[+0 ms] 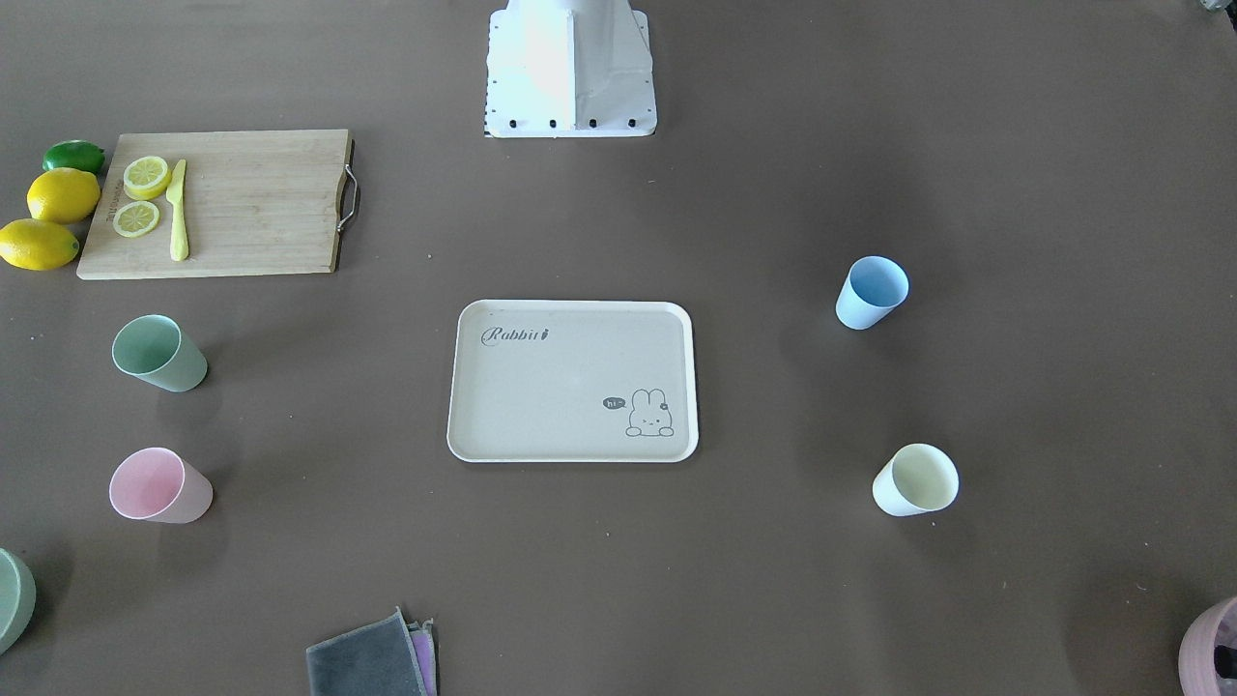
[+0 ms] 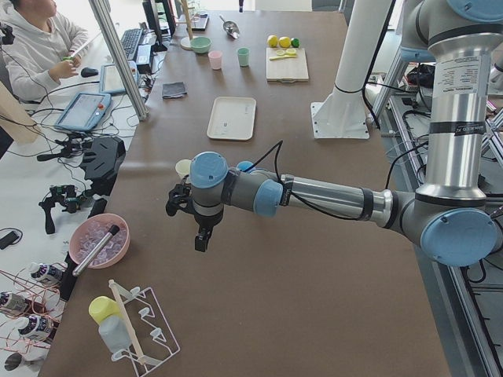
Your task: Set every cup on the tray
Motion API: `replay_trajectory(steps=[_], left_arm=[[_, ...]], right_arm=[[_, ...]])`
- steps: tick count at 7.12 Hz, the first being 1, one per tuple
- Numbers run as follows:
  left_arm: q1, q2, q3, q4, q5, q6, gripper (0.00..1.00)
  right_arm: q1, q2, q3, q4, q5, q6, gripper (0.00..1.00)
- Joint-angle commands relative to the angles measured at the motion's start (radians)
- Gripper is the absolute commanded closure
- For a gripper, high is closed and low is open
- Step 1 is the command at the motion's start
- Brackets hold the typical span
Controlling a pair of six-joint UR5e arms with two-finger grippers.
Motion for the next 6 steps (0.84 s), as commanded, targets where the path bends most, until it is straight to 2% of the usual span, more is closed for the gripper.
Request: replay_trajectory(steps=[1,6], left_arm=[[-0.003,0.019,0.0,-0.029,0.004,0.001,0.02],[-0.002,0.066,0.006,-0.091,-0.001,-0.002,0.02]], right_arm=[[0.015,-0.021,0.018,0.006,0.003,-0.002,0.0],[0.012,-0.02,0.036,0.032,0.008,-0.005,0.0]])
